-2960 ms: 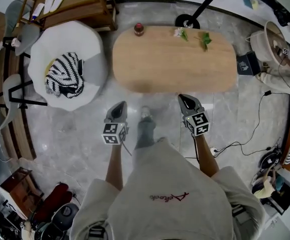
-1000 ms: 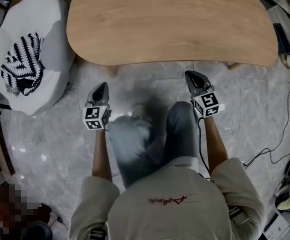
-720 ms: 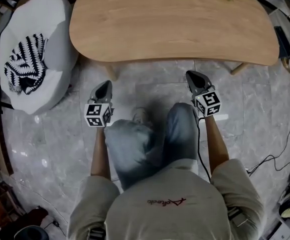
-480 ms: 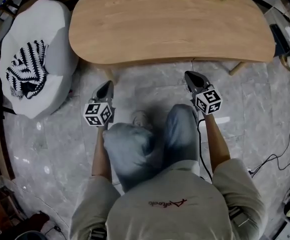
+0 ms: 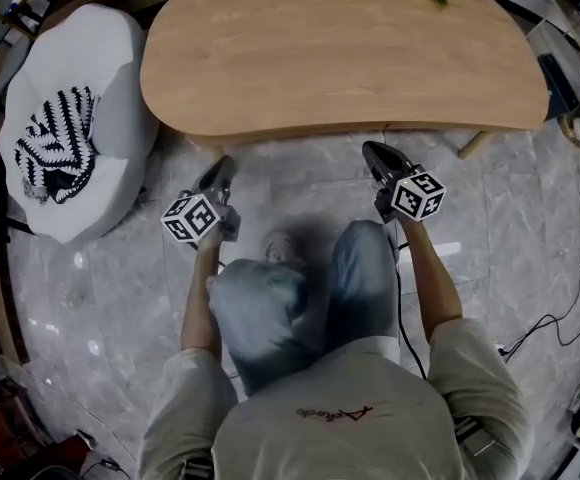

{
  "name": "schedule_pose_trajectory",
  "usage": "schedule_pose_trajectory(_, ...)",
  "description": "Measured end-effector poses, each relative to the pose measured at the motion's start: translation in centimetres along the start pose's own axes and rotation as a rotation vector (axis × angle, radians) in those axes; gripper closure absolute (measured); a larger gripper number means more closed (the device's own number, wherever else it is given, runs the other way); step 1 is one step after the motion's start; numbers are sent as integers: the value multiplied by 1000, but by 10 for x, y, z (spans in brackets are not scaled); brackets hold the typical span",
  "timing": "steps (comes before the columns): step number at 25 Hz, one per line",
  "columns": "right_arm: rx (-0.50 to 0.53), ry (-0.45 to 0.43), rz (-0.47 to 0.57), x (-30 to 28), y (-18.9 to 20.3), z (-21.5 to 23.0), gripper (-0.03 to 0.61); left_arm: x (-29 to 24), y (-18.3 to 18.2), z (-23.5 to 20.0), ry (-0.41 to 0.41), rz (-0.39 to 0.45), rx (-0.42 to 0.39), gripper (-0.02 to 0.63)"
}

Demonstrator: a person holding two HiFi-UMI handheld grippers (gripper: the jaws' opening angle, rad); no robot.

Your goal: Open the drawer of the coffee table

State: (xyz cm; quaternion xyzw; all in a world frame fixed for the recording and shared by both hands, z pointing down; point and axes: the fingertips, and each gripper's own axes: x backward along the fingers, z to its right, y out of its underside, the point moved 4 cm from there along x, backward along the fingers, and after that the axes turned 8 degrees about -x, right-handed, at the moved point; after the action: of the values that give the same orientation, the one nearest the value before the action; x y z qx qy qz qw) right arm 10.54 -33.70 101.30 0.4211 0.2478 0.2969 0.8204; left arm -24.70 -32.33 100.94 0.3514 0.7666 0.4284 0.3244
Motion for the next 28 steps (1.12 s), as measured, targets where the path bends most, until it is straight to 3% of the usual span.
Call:
schedule_pose_trajectory(2, -71, -26, 27, -4, -1, 4, 574, -3, -1, -4, 1, -11, 2, 614)
schedule_pose_trajectory(5, -84, -18, 5, -13, 1, 10, 572, -11, -4, -8, 38, -17, 45, 614)
schedule_pose_trajectory(7, -104, -13, -8, -17, 3, 13, 566, -16, -5, -10, 58, -22, 70, 518)
schedule_pose_trajectory(9, -136, -23, -16, -21, 4, 16, 421, -20, -5, -9, 63, -32, 65, 471)
schedule_pose_trajectory(11, -169, -35, -8, -23, 2, 19, 387, -24, -6, -8, 74, -34, 64, 453)
schedule_pose_trajectory(14, -197, -57, 25, -26, -5, 21, 390, -30, -9, -7, 92, -32, 67, 429)
schedule_pose_trajectory(19, -207, -138, 54, -32, -12, 19, 428, -33, -13, -8, 128, -18, 64, 445)
schedule_pose_trajectory(24, -182, -221, 33, -35, -17, 17, 436, -36, -19, 1, 208, -3, 54, 443)
schedule_pose_trajectory(28, -196, -256, 23, -35, -19, 16, 434, -38, -20, 2, 216, 2, 41, 443)
